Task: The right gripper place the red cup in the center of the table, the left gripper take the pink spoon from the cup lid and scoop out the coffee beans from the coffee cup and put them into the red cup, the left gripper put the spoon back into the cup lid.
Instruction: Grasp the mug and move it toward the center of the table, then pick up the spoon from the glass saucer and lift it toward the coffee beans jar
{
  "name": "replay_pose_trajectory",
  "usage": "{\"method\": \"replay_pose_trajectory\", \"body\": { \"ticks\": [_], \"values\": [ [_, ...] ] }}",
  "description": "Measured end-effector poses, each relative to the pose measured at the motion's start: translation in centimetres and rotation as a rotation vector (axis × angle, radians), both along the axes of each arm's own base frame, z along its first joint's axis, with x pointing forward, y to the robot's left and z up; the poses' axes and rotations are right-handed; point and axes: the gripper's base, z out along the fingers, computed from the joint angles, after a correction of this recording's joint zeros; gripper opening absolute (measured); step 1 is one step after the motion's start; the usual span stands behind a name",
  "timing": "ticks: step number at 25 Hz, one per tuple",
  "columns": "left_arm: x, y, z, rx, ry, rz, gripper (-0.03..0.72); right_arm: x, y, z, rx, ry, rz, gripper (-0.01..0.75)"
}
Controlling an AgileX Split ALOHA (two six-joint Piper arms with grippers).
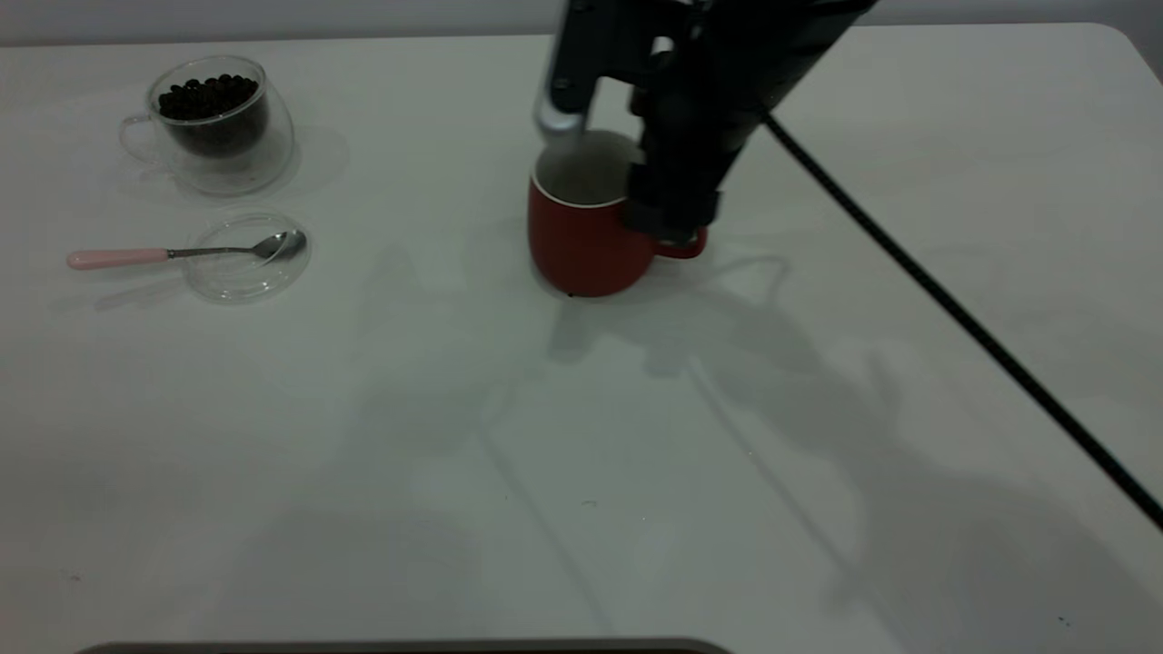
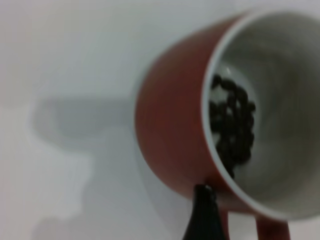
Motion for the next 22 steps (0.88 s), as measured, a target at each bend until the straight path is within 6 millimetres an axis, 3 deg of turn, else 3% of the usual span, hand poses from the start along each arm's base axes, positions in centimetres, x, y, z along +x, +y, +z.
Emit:
{"method": "replay_pose_trajectory", "body": {
  "ticks": [5,8,11,13,18,20,22],
  "values": [
    [0.0,0.0,0.0,0.000,0.000,0.000,0.505,-0.7,1.8,0.3,0.066,-0.029,-0.026,0.603],
    [0.0,0.0,0.0,0.000,0.000,0.000,0.505,-0.8,1.7,2.0,0.104,0.006,-0.066,0.601],
    [0.0,0.0,0.0,0.000,0.000,0.000,0.505,-1.1,1.0,6.7,0.165,0.058,-0.099,0.600],
    [0.0,0.0,0.0,0.000,0.000,0.000,0.505,-1.9,0.0,11.1,0.211,0.118,-0.124,0.599],
    [0.0,0.0,0.0,0.000,0.000,0.000,0.505,-5.7,-4.3,20.5,0.263,0.298,-0.261,0.596],
    [0.0,0.0,0.0,0.000,0.000,0.000,0.505,-7.7,-6.4,23.2,0.239,0.339,-0.337,0.596],
    [0.0,0.0,0.0,0.000,0.000,0.000,0.505,-9.9,-8.1,24.6,0.213,0.377,-0.421,0.596]
  ]
}}
